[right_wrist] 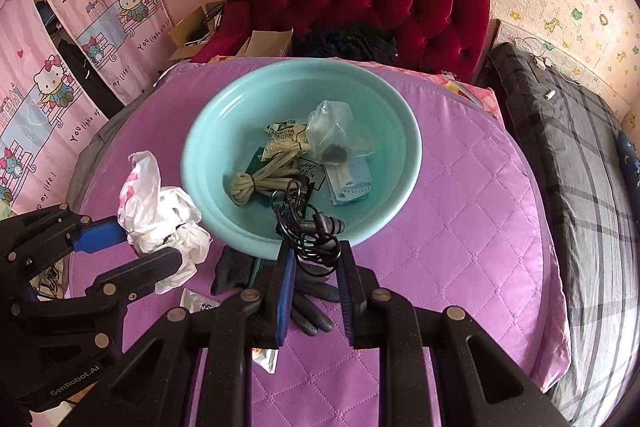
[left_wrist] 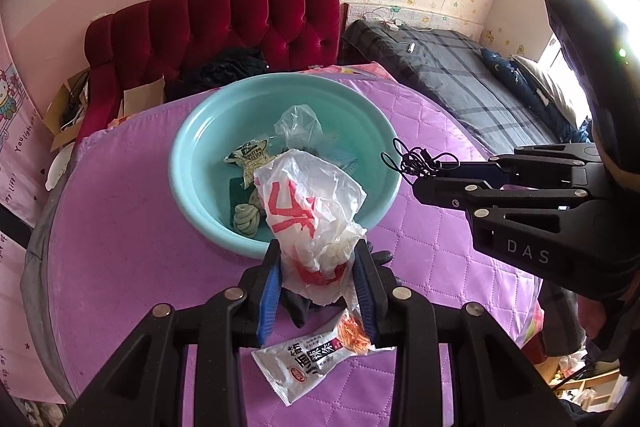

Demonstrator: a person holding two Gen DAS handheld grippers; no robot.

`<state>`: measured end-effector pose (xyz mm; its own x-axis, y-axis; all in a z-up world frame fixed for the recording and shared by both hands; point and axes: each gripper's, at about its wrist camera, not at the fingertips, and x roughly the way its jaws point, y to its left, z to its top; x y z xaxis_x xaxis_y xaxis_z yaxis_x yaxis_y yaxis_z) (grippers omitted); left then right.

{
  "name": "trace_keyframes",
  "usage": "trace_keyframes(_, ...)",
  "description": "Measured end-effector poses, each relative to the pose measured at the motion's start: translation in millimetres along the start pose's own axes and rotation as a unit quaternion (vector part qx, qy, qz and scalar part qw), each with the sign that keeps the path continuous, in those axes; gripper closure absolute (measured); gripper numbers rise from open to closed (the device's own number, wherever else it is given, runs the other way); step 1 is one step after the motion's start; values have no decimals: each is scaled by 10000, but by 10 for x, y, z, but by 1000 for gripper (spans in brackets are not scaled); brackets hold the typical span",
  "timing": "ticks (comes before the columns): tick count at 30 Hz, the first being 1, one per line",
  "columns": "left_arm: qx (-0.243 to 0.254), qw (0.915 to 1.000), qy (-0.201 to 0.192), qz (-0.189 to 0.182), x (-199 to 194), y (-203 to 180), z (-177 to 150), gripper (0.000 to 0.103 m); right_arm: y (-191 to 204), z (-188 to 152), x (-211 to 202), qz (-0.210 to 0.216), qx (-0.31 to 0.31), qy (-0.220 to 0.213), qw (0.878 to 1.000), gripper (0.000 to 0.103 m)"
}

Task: Organize soft objects
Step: 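Carry the white-red bag and black earphones over the teal basin with both tools, then open both tools to drop the bag and earphones into the basin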

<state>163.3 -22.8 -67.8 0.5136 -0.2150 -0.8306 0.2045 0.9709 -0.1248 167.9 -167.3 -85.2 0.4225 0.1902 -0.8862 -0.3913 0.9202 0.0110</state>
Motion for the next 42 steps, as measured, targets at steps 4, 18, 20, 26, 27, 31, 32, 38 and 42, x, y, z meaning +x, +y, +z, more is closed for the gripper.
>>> trace_keyframes(4,40,10000,28,49,108,52,107,66,-58,153,129,50,57,66,9999,82)
trace_keyframes(18,-61,9997,171,190,614,336,425,66,-203,625,585,63,259,211,9994,82)
trace_keyframes(20,-98,9996,193,188,695,384,471,66,-216,673,659,66,288,244,9993,82)
trace_keyframes(26,-257,9990,272,246,942,513,542,66,-251,771,884,-2,353,350,9988,82)
trace_keyframes(27,-284,9989,292,247,982,525,547,66,-254,783,919,-4,363,360,9987,82)
trace_keyframes(31,-316,9985,339,286,1112,556,567,66,-294,821,1029,-15,451,423,9981,82)
trace_keyframes(32,-324,9984,354,285,1134,564,572,66,-311,827,1046,-15,475,432,9979,82)
trace_keyframes(38,-350,9983,371,293,1173,590,607,65,-340,842,1098,-14,540,488,9973,81)
trace_keyframes(42,-324,9983,392,288,1172,588,598,63,-330,852,1072,0,544,451,9975,78)
